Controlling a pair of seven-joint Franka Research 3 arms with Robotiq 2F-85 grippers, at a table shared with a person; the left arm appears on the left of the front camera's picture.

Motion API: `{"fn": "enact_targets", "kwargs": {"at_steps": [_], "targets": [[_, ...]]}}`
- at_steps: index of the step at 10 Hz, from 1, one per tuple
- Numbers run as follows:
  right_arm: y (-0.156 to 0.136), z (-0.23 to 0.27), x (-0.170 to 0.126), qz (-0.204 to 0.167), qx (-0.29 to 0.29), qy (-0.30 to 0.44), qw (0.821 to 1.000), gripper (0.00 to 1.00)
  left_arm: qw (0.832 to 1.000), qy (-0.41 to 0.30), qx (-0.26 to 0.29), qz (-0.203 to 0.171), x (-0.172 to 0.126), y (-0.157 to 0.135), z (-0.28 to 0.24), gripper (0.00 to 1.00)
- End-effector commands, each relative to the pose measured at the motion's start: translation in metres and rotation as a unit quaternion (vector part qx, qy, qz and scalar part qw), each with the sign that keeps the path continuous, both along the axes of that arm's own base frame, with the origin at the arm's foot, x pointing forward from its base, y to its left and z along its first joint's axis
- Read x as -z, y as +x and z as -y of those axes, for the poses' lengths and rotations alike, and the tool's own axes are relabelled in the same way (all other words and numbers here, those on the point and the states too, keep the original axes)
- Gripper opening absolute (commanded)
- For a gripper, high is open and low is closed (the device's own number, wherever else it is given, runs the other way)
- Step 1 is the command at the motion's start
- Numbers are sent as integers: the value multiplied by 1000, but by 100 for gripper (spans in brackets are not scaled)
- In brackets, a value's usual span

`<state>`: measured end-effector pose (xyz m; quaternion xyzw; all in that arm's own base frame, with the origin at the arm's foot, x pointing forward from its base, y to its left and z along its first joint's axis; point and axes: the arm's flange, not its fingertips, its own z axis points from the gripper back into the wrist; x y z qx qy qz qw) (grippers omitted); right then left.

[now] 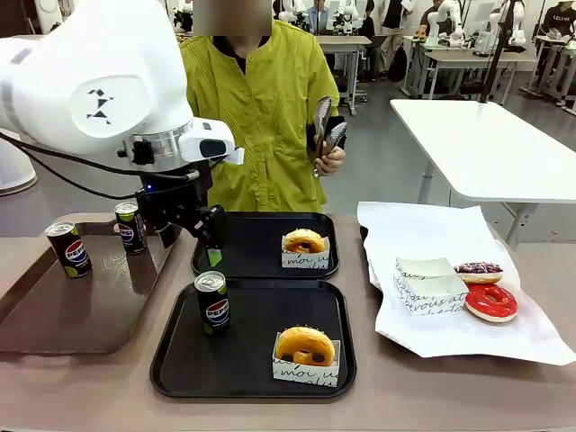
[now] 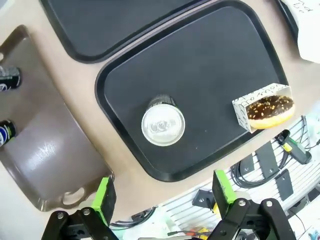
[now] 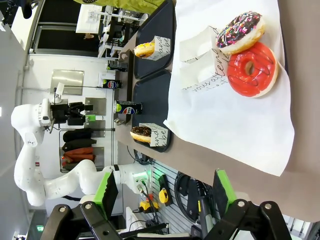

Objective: Set up donuts and drinks on trays.
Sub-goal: Pick up one Pepsi coke and place it on the Flat Tray, then pick up one Pepsi coke from the Handle tray and place it on the Flat Tray without a Pepsi coke.

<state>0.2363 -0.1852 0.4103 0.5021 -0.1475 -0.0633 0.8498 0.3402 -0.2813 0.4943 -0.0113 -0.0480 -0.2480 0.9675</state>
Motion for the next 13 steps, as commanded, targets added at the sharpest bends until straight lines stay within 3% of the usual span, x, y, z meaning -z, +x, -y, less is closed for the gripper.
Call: {"fn": "enact_targets", "kwargs": {"at_steps": [1,8,10,12,13], "targets": [[1,0,1,13,-2,8,1000,100,1000,-1,8,-1,2,8,4,100],[1,0,1,13,-2,8,1000,100,1000,0,2,-6,4,6,3,100],[1,0,1,13,-2,8,1000,100,998,5,-66,20,-30,42,-40,100],[1,0,1,13,-2,8,1000,100,995,12,-99,-20,-49,85,-92,100],[1,0,1,13,-2,8,1000,100,993,8,-118,-29,-47,85,-120,100]]}}
